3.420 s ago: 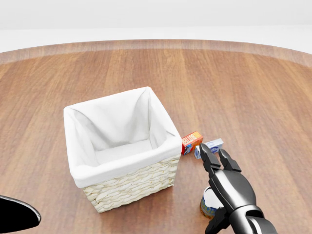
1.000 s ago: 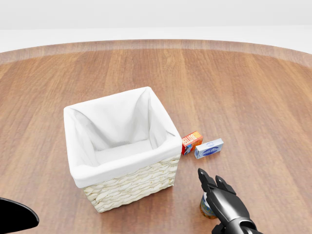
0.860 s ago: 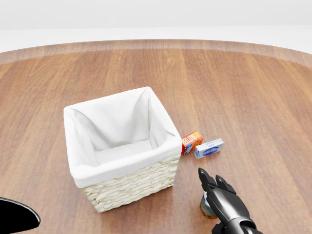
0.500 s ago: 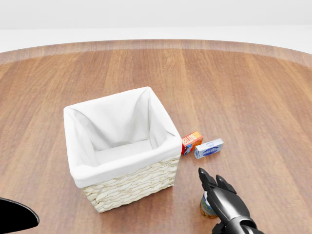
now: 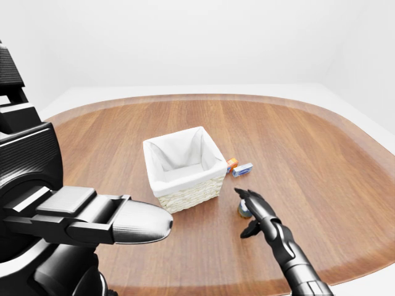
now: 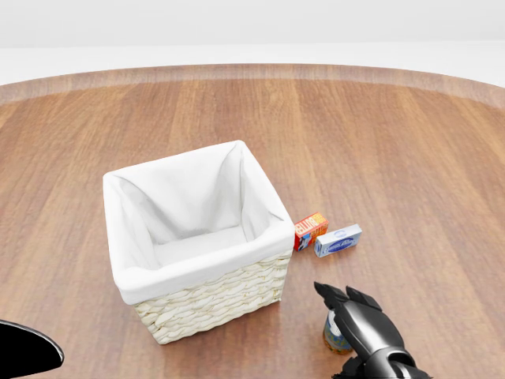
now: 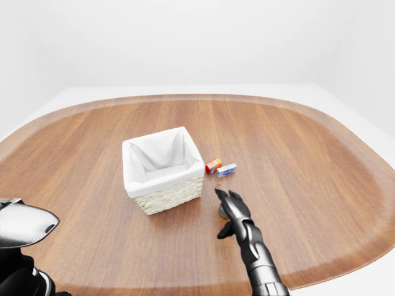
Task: Pick up the alphabet soup and put it in the basket.
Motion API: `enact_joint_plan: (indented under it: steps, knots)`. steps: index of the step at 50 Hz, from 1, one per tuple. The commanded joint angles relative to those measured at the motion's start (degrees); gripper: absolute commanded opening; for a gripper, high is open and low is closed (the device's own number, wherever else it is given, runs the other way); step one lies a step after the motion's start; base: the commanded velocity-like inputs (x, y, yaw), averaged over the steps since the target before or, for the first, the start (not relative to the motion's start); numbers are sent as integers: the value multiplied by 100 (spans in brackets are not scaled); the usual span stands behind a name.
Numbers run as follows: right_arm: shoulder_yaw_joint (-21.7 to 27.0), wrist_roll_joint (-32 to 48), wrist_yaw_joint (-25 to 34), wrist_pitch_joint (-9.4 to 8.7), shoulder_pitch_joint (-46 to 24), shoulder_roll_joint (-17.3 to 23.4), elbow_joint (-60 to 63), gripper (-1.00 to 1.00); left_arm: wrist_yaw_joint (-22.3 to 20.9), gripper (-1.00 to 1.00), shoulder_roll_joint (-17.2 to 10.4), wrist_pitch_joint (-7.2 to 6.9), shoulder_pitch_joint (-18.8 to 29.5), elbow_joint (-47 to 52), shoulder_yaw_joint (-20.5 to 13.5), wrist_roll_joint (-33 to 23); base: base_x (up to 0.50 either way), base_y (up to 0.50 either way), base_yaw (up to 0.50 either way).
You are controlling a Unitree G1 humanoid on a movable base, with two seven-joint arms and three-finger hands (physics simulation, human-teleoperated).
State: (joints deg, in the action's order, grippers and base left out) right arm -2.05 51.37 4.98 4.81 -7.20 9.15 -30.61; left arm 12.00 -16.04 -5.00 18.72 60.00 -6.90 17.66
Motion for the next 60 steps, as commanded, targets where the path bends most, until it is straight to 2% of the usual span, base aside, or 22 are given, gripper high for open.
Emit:
enact_joint_plan:
  steps: [1,2,7,14,17,20,22,31,33,36,40,42,47,49,52,60]
  knots:
    - [-139,-148,391,-38,271,-76,-240,-81,39,100,-30,0,-9,0,18,31,0,0,0]
    - [-133,-148,416,-50,264,-68,-240,-96,43,100,-28,0,1,0,20,32,0,0,0]
    - [-131,-162,341,19,197,-66,-379,-95,19,100,-13,0,-1,0,29,-3,0,0,0]
    - [-119,-187,376,-22,202,-69,-293,-95,3,100,-3,0,14,0,17,-28,0,0,0]
    - [-114,-193,322,5,139,-62,-399,-95,62,100,-38,0,-1,0,15,44,0,0,0]
    - [-110,-187,411,-63,231,-65,-182,-95,156,100,-96,0,8,-1,14,146,0,0,0]
    - [-104,-194,345,-11,168,-55,-325,-95,235,100,-143,0,15,0,14,237,0,0,0]
    - [-121,-173,340,18,155,-46,-347,-95,146,100,-86,0,17,0,9,147,0,0,0]
    - [-111,-140,357,-36,177,-46,-272,-95,120,100,-76,0,3,0,6,125,0,0,0]
    - [-91,-140,289,19,90,-27,-364,-95,164,100,-105,0,10,0,17,166,0,0,0]
    - [-52,-142,405,-43,125,-6,-158,-95,93,100,-58,0,-14,0,20,84,0,0,0]
    - [-47,-119,375,-5,124,18,-198,-95,107,100,-55,0,-3,0,17,95,0,0,0]
    - [-1,-155,566,-82,195,-2,193,-95,5,100,0,0,-54,0,51,-39,0,0,0]
    - [2,-136,702,-166,289,-15,471,-95,-20,100,21,0,-35,0,45,-65,0,0,0]
    - [22,-127,919,-275,407,-37,914,-96,76,100,-37,0,-11,-1,23,40,0,0,0]
    - [26,-95,1213,-405,517,-115,1424,-95,141,100,-94,0,-4,0,41,113,0,0,0]
